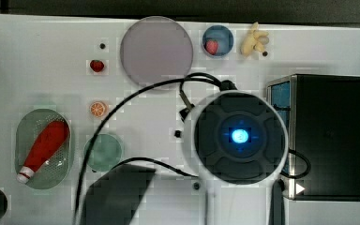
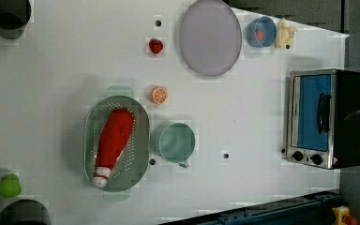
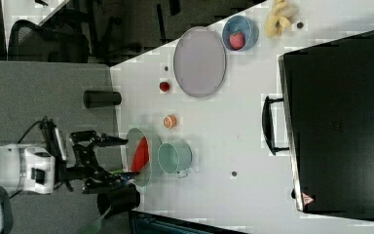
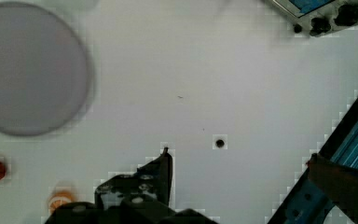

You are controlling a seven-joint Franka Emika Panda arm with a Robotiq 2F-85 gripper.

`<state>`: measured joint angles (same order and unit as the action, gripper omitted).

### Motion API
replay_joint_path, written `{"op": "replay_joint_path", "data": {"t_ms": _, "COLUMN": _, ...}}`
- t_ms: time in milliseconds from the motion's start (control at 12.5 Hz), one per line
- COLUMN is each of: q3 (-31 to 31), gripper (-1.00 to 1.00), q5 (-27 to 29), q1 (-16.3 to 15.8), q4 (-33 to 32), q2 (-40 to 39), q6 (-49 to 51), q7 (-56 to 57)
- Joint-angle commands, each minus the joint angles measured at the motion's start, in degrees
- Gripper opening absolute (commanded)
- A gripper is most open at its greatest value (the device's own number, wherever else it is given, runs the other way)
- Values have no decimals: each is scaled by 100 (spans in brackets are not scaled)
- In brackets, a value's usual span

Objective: Pick Ketchup from the table and place it in strainer.

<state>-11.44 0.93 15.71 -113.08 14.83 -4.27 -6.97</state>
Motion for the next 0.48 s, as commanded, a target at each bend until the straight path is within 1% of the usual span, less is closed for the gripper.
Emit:
{"op": "replay_joint_path", "data": {"t_ms": 80, "q3": -75, "gripper": 100, "q5": 148, "q1": -190, "q4": 275, "q2": 50, "q6": -47, "q7": -135}}
{"op": "replay_joint_path", "data": {"t_ms": 320, "q3": -46, "gripper": 100, "q5": 225, "q1": -191, "q4": 293, "q2": 57, "q6": 13, "q7": -9}}
{"op": "replay_joint_path", "data": {"t_ms": 480, "q3": -50, "gripper": 100, "q5": 397, "q1": -192, "q4": 293, "q2": 55, "q6": 34, "q7": 23}}
